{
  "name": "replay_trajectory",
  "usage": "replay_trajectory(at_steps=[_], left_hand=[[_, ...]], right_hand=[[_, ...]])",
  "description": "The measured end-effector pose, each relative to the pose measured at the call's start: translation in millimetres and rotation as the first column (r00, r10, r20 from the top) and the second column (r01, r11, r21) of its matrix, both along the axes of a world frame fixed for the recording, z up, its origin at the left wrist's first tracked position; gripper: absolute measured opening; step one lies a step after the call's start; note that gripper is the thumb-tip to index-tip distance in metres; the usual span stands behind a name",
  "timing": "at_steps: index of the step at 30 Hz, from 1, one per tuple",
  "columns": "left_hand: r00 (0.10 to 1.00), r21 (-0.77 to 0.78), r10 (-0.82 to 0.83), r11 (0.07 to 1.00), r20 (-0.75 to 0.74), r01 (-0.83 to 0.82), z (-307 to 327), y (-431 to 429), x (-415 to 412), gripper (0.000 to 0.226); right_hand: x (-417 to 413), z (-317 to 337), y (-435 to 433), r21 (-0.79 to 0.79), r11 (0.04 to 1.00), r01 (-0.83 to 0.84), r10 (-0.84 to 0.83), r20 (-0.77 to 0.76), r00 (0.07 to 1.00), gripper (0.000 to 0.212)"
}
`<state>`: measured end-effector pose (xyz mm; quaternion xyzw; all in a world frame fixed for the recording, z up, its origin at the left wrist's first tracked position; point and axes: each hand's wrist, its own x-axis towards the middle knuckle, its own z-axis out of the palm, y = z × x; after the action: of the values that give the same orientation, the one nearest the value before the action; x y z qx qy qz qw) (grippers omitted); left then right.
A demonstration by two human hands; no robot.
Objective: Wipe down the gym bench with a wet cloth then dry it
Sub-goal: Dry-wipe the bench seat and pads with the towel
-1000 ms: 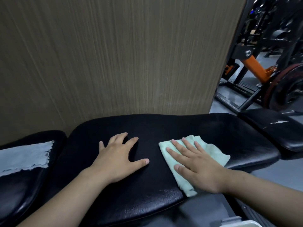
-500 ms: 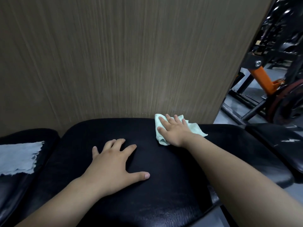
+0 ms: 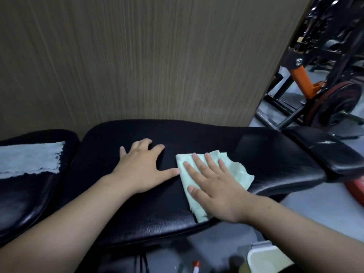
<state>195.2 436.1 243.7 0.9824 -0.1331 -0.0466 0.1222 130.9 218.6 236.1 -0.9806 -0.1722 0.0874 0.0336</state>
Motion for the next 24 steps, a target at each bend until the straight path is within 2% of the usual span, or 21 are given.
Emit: replay_trajectory(at_steps=[6, 13, 19, 24], left_hand=[[0.999, 0.008, 0.034, 0.999, 0.017, -0.035, 4.7, 29.9, -8.7, 0.093], [0.993, 0.069, 0.082, 0.995, -0.082, -0.076, 5.8, 48.3, -4.8, 0.118], [0.995, 0.087, 0.079, 0.994, -0.067, -0.073, 1.9, 46.9, -1.2, 0.116], [0.996, 0.087, 0.074, 0.994, -0.042, -0.070, -2.2, 48.7, -3.0, 0.115]], right_hand=[[-3.1, 1.9, 15.2, 0.025, 1.000, 0.017, -0.017, 0.012, 1.000, 0.063], [116.8, -1.3, 27.7, 0.058, 0.990, 0.126, -0.128, 0.022, 0.992, 0.062], [207.0, -2.3, 47.0, 0.034, 0.978, 0.204, -0.205, 0.042, 0.978, 0.063], [210.2, -3.4, 49.6, 0.014, 0.983, 0.185, -0.185, 0.051, 0.981, 0.062]])
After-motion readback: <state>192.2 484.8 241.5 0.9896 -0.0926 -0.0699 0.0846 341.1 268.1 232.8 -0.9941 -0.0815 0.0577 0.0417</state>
